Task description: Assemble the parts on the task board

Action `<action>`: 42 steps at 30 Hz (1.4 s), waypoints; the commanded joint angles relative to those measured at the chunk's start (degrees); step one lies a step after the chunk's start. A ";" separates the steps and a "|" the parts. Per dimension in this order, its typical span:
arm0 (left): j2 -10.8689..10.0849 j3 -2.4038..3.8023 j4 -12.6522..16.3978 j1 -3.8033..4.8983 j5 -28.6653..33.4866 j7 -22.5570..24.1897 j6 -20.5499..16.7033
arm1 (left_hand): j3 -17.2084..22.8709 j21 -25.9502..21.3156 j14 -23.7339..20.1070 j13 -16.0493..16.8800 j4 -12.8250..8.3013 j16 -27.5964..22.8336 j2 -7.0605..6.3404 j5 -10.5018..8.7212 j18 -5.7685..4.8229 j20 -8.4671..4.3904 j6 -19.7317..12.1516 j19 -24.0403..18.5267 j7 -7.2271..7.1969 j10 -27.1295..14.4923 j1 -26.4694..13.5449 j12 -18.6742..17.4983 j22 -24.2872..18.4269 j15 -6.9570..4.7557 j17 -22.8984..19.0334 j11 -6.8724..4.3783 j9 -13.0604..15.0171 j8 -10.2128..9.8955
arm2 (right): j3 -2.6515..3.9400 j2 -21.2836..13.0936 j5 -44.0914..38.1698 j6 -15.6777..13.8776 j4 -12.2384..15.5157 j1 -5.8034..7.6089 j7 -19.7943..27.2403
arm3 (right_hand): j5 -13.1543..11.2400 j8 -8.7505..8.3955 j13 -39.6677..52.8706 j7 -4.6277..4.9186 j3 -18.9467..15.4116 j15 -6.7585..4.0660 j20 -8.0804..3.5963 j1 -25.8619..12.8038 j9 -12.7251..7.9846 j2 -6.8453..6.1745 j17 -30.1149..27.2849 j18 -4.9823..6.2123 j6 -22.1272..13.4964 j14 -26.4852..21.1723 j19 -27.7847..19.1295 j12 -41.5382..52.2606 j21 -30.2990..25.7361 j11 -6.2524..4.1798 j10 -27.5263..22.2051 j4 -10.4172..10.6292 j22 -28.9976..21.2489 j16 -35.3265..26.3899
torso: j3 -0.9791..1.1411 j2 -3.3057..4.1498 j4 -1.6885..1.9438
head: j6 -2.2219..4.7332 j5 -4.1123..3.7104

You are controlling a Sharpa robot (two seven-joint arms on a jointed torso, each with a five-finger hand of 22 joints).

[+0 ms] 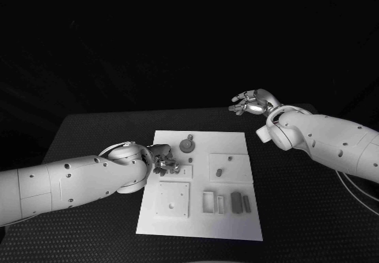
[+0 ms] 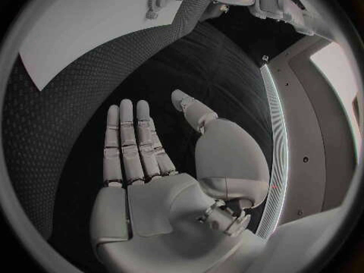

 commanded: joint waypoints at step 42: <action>0.12 -0.11 0.16 -0.17 -1.39 -0.76 1.64 | -0.86 0.23 -0.28 -1.05 0.47 2.55 3.98 -0.46 -0.46 -6.14 6.19 0.39 -4.10 -1.21 -3.29 2.86 1.15 -0.19 -1.72 -0.91 0.44 -0.19 | 0.02 0.02 -0.30 0.96 0.17 0.01 0.28 | 1.26 0.49 -0.67 1.06 -0.82 0.25 -0.06 -0.50 -0.28 0.40 0.31 -0.62 0.79 -0.10 -0.47 0.18 -0.68 4.43 -6.64 0.32 0.37 -0.68 | -0.03 -0.02 -0.04 | -0.21 0.22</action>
